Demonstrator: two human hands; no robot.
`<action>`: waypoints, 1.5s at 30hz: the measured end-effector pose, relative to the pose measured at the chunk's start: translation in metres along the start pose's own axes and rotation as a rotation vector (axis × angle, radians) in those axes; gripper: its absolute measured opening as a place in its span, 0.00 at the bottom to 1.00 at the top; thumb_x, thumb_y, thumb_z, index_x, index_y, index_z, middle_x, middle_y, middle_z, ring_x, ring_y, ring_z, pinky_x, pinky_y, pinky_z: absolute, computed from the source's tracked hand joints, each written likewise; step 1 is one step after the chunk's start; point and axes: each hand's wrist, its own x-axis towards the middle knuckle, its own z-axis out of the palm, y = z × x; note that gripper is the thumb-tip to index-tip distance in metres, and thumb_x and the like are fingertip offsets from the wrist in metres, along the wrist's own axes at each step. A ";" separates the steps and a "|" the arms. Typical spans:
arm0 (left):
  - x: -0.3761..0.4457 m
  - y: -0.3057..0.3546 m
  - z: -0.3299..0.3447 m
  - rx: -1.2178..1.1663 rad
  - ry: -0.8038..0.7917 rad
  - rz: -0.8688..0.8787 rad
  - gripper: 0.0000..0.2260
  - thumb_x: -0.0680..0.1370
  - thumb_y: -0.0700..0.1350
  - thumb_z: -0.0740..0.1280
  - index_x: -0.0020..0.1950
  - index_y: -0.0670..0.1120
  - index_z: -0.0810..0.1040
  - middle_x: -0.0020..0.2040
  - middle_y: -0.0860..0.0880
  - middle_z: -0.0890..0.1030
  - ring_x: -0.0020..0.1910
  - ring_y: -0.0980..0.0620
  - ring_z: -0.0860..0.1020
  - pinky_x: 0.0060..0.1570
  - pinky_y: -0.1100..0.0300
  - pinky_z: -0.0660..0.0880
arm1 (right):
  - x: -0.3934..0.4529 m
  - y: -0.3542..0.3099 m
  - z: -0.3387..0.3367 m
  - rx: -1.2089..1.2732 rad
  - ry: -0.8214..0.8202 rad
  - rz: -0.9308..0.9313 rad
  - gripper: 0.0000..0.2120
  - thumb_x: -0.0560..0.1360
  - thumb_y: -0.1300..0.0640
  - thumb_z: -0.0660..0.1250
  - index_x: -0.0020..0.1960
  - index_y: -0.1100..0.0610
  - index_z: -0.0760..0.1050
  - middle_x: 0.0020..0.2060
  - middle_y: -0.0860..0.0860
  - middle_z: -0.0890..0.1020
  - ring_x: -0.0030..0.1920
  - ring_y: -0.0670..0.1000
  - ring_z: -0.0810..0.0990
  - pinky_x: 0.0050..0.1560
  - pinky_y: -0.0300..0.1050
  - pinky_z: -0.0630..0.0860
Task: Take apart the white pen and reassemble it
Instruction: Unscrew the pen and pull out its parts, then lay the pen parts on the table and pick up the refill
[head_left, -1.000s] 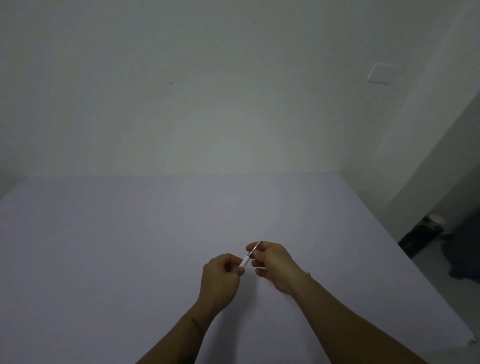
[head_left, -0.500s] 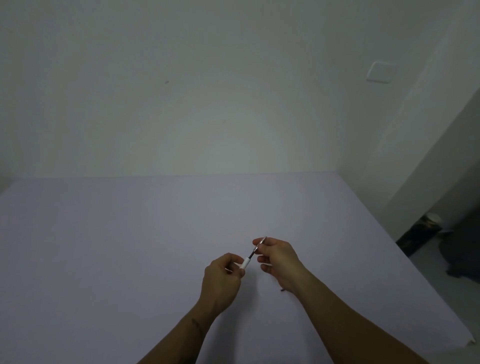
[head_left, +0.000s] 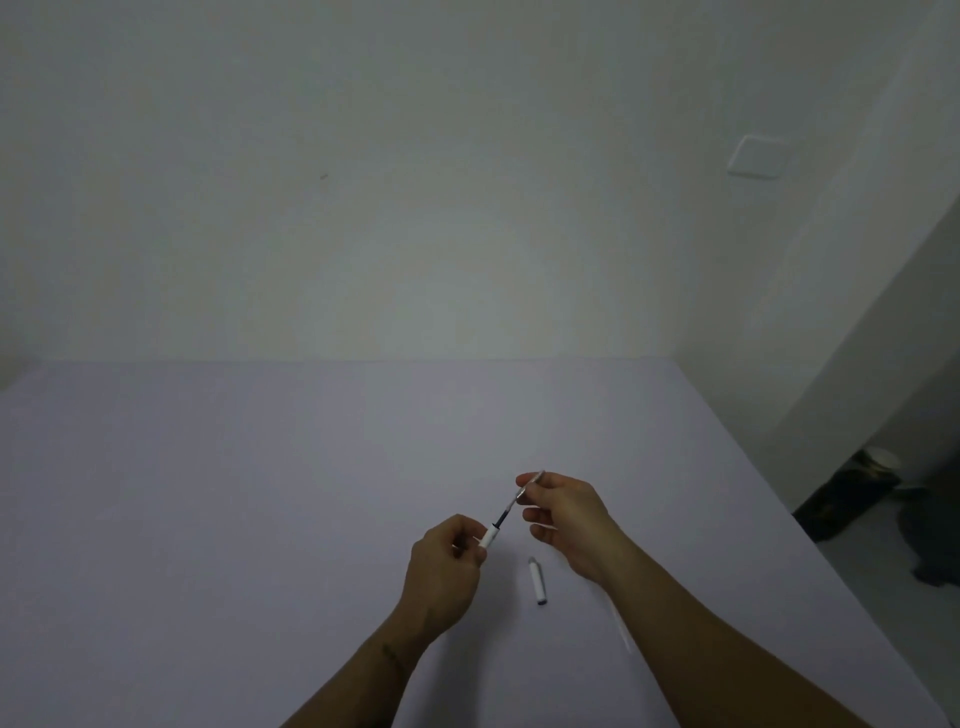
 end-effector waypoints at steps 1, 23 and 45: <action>0.001 0.002 0.004 0.009 0.002 0.000 0.07 0.77 0.37 0.66 0.48 0.48 0.80 0.43 0.47 0.80 0.39 0.52 0.76 0.37 0.64 0.73 | 0.002 -0.002 -0.004 0.015 -0.005 0.005 0.09 0.79 0.61 0.64 0.54 0.58 0.82 0.47 0.56 0.83 0.44 0.53 0.79 0.43 0.45 0.78; -0.006 0.029 0.068 0.005 0.132 -0.110 0.06 0.74 0.40 0.71 0.44 0.45 0.75 0.42 0.44 0.80 0.41 0.40 0.82 0.42 0.44 0.83 | 0.040 0.010 -0.082 -0.148 -0.157 0.134 0.04 0.75 0.66 0.69 0.48 0.62 0.81 0.36 0.55 0.84 0.33 0.49 0.78 0.33 0.40 0.75; -0.023 0.005 0.076 0.122 0.112 -0.256 0.06 0.75 0.41 0.70 0.50 0.45 0.76 0.42 0.45 0.81 0.38 0.45 0.83 0.32 0.65 0.76 | 0.048 0.063 -0.064 -1.195 -0.147 -0.097 0.09 0.73 0.59 0.66 0.37 0.58 0.67 0.41 0.55 0.78 0.39 0.56 0.79 0.39 0.44 0.74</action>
